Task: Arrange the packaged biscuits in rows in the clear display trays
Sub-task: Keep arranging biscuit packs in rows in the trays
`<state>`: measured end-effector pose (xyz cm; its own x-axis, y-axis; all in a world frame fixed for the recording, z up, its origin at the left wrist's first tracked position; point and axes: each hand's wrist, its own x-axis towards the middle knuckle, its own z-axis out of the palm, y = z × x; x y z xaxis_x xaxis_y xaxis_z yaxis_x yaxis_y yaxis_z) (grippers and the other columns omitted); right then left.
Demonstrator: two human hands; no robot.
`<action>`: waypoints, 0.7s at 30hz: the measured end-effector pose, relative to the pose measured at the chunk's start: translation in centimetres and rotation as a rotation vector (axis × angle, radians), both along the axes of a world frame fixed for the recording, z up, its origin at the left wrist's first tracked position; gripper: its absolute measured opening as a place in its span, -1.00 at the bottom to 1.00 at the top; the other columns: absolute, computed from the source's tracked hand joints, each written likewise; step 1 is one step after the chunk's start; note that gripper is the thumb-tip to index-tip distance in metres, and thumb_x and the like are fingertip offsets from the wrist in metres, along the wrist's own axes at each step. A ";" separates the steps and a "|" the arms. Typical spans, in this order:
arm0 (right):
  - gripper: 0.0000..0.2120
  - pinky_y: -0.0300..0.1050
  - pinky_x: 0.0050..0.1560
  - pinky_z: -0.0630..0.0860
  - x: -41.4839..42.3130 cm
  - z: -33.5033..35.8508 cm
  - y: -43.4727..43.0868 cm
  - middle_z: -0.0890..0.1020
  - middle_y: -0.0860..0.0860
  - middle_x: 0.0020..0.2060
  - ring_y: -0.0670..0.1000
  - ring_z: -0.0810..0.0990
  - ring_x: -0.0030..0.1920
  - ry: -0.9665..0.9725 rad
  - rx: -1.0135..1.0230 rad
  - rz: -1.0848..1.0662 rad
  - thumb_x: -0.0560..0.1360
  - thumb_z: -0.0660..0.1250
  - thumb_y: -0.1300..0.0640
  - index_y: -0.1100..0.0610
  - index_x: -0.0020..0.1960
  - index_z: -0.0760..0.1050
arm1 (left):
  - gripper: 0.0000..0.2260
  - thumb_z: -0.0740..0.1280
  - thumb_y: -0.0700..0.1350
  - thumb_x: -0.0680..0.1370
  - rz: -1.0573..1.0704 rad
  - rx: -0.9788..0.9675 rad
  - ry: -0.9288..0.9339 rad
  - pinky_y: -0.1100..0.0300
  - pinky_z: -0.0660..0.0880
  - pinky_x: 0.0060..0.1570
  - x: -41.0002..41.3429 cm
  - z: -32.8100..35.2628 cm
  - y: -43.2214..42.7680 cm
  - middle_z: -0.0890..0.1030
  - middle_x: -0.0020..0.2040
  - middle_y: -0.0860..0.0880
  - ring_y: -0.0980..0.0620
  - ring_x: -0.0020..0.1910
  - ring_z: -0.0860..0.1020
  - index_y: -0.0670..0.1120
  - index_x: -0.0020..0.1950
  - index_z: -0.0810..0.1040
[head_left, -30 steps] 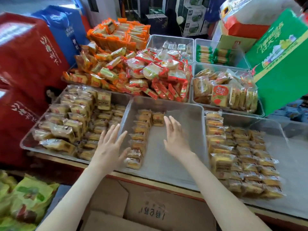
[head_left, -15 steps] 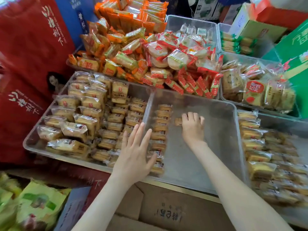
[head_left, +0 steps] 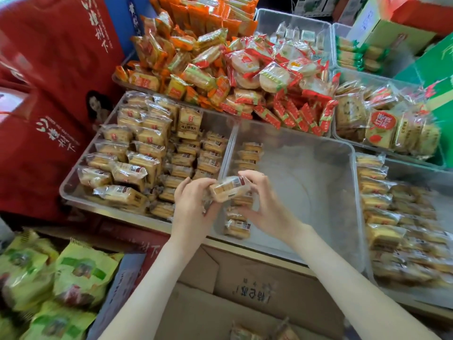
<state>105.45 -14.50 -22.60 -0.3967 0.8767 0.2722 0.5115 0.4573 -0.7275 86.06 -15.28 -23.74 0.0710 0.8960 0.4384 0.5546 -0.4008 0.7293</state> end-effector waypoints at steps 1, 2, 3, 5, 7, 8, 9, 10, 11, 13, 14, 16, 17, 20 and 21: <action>-0.28 0.00 0.31 0.44 0.7 -0.6 -0.1 0.33 0.08 0.28 0.08 0.42 0.28 -0.068 0.012 0.035 0.38 0.53 0.25 0.03 0.36 0.18 | -0.74 0.34 -0.05 0.54 0.012 -0.018 -0.050 0.05 0.40 0.22 -0.1 0.3 -0.3 0.57 0.06 0.02 0.11 0.07 0.49 -0.03 0.19 0.40; -0.25 0.04 0.33 0.41 1.4 -1.2 -0.2 0.30 0.04 0.29 0.07 0.37 0.30 -0.192 0.037 0.101 0.36 0.54 0.25 0.02 0.38 0.16 | -0.74 0.37 -0.06 0.56 0.037 -0.049 -0.121 0.13 0.46 0.11 -0.3 0.7 -0.6 0.53 0.07 0.10 0.15 0.04 0.48 0.01 0.20 0.39; -0.22 0.04 0.39 0.34 2.2 -1.6 -0.2 0.29 0.00 0.33 0.05 0.30 0.34 -0.355 0.054 0.202 0.36 0.53 0.24 0.01 0.41 0.14 | -0.72 0.39 -0.09 0.56 0.070 -0.075 -0.195 0.19 0.49 0.03 -0.4 1.1 -0.9 0.50 0.07 0.16 0.21 0.02 0.49 0.07 0.20 0.38; -0.18 -0.04 0.47 0.05 3.3 -2.3 -0.2 0.28 -0.05 0.46 0.04 0.15 0.44 -0.690 0.061 0.436 0.43 0.45 0.23 -0.03 0.52 0.07 | -0.62 0.39 -0.18 0.53 0.138 -0.095 -0.305 0.24 0.52 -0.01 -0.9 1.5 -1.3 0.48 0.09 0.20 0.29 0.04 0.50 0.19 0.19 0.35; -0.18 -0.06 0.47 -0.12 3.6 -3.1 -0.2 0.22 -0.02 0.52 0.07 0.07 0.51 -0.885 0.069 0.568 0.48 0.33 0.29 -0.08 0.57 -0.01 | -0.60 0.40 -0.20 0.52 0.170 -0.093 -0.334 0.20 0.53 0.05 -1.3 1.6 -1.8 0.49 0.11 0.19 0.27 0.09 0.52 0.24 0.14 0.35; -0.20 -0.03 0.47 -0.13 3.4 -3.4 -0.2 0.24 -0.02 0.52 0.09 0.09 0.52 -0.912 0.107 0.589 0.49 0.30 0.32 -0.07 0.58 0.02 | -0.61 0.41 -0.18 0.51 0.175 -0.096 -0.333 0.17 0.53 0.07 -1.4 1.6 -2.0 0.50 0.12 0.20 0.25 0.11 0.52 0.24 0.14 0.36; -0.23 -0.01 0.47 -0.12 3.1 -3.7 -0.1 0.30 -0.01 0.49 0.11 0.16 0.51 -0.923 0.158 0.602 0.47 0.31 0.35 -0.05 0.56 0.10 | -0.62 0.41 -0.16 0.51 0.179 -0.107 -0.330 0.17 0.53 0.08 -1.5 1.6 -2.3 0.50 0.11 0.21 0.24 0.11 0.53 0.23 0.14 0.36; -0.25 0.02 0.47 -0.07 2.7 -3.9 0.0 0.38 0.00 0.44 0.12 0.25 0.48 -0.931 0.218 0.607 0.43 0.33 0.39 -0.02 0.53 0.21 | -0.64 0.41 -0.13 0.50 0.180 -0.128 -0.324 0.20 0.52 0.07 -1.6 1.6 -2.7 0.50 0.11 0.22 0.26 0.10 0.52 0.22 0.13 0.36; -0.28 0.04 0.47 0.01 2.3 -4.1 0.1 0.46 0.01 0.37 0.13 0.33 0.43 -0.939 0.279 0.609 0.38 0.37 0.42 0.01 0.47 0.31 | -0.65 0.40 -0.10 0.50 0.181 -0.144 -0.313 0.25 0.51 0.04 -1.5 1.7 -3.0 0.50 0.10 0.23 0.28 0.08 0.52 0.22 0.13 0.35; -0.31 0.08 0.44 0.19 1.6 -4.2 0.0 0.54 0.01 0.25 0.12 0.41 0.35 -0.951 0.360 0.619 0.31 0.41 0.45 0.05 0.37 0.41 | -0.68 0.39 -0.05 0.49 0.181 -0.184 -0.303 0.33 0.50 -0.01 -1.5 1.8 -3.7 0.51 0.08 0.22 0.31 0.05 0.53 0.21 0.12 0.35; -0.33 0.08 0.41 0.25 1.6 -4.0 -0.1 0.55 0.00 0.23 0.11 0.42 0.34 -0.944 0.384 0.622 0.31 0.43 0.45 0.05 0.34 0.43 | -0.71 0.39 -0.03 0.48 0.185 -0.213 -0.320 0.35 0.50 -0.02 -1.5 2.0 -4.0 0.52 0.07 0.22 0.31 0.03 0.53 0.20 0.09 0.36; -0.39 0.03 0.37 0.30 2.0 -3.3 -0.4 0.54 0.00 0.23 0.09 0.42 0.33 -0.882 0.398 0.598 0.33 0.45 0.40 0.03 0.31 0.44 | -0.72 0.40 -0.03 0.47 0.197 -0.272 -0.365 0.36 0.51 -0.03 -1.5 2.5 -4.5 0.54 0.04 0.20 0.27 0.03 0.55 0.21 0.07 0.36; -0.41 0.01 0.35 0.33 2.5 -2.6 -0.6 0.54 0.00 0.23 0.09 0.43 0.32 -0.846 0.388 0.569 0.34 0.46 0.38 0.02 0.29 0.44 | -0.70 0.41 -0.05 0.49 0.197 -0.287 -0.381 0.34 0.51 -0.03 -1.6 2.8 -4.7 0.54 0.04 0.21 0.23 0.03 0.55 0.22 0.07 0.36; -0.37 0.00 0.22 0.49 5.0 0.5 -1.7 0.51 0.07 0.21 0.11 0.43 0.23 -0.720 0.284 0.415 0.32 0.47 0.40 0.04 0.30 0.37 | -0.69 0.42 -0.19 0.53 0.153 -0.357 -0.461 0.35 0.49 -0.09 -1.2 4.4 -5.3 0.52 -0.02 0.22 0.26 -0.06 0.53 0.15 0.05 0.37; -0.36 -0.01 0.19 0.51 6.0 1.8 -2.3 0.47 0.08 0.21 0.10 0.42 0.20 -0.639 0.210 0.333 0.34 0.45 0.41 0.04 0.31 0.34 | -0.72 0.41 -0.21 0.54 0.133 -0.392 -0.498 0.35 0.47 -0.14 -0.9 5.1 -5.4 0.51 -0.05 0.17 0.27 -0.13 0.51 0.10 0.02 0.37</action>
